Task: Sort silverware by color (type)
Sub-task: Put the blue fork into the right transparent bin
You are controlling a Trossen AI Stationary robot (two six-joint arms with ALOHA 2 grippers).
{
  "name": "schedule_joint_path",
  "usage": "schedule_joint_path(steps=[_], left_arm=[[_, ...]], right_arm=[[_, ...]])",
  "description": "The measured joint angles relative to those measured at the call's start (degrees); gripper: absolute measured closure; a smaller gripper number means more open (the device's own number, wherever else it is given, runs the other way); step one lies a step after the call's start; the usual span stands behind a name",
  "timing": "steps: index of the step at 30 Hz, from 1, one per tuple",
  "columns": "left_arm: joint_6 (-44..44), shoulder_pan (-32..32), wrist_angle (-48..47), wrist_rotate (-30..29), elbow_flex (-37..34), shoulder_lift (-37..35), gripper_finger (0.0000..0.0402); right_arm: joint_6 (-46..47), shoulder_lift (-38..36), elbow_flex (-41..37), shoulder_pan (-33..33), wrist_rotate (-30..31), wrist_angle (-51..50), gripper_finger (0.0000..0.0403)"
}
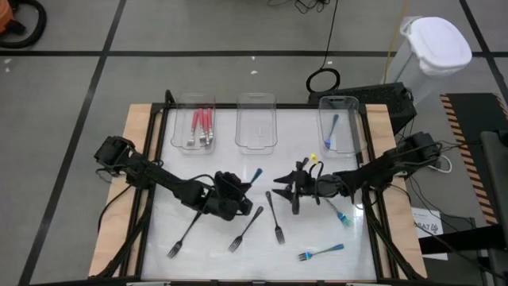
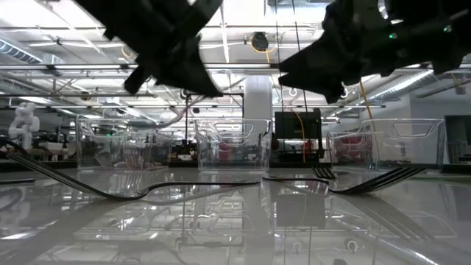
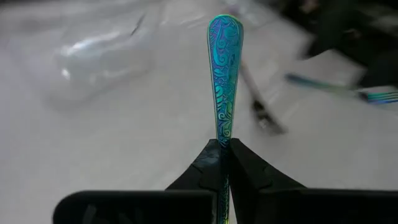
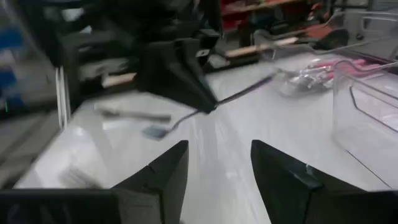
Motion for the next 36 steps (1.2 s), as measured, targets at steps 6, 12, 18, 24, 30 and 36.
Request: schedule_joint_path(steps=[6, 12, 18, 24, 30, 36], left_arm=[[15.8, -0.4, 6.5, -1.2, 4.1, 0.0, 0.0388], [18.5, -0.4, 6.0, -3.3, 4.9, 0.1, 0.0388], [19.5, -0.4, 6.8, -3.6, 4.9, 3.3, 0.0388], [19.6, -0.4, 8.2, -3.8, 4.9, 5.7, 0.0388], [19.9, -0.4, 8.2, -5.5, 4.9, 5.8, 0.0388], [19.9, -0.3, 8.3, -6.7, 4.9, 5.8, 0.0388]], right_arm=[[3.1, 3.6, 0.0, -0.6, 0.7, 10.8, 0.0232], [3.1, 3.6, 0.0, -0.6, 0.8, 16.5, 0.0232], [2.3, 3.6, 0.0, -2.0, 0.9, 19.0, 0.0232], [2.0, 3.6, 0.0, -4.2, 0.9, 18.2, 0.0232], [3.1, 3.6, 0.0, -5.7, 0.6, 17.2, 0.0258], [3.3, 3.6, 0.0, -6.4, 0.6, 16.6, 0.0297]])
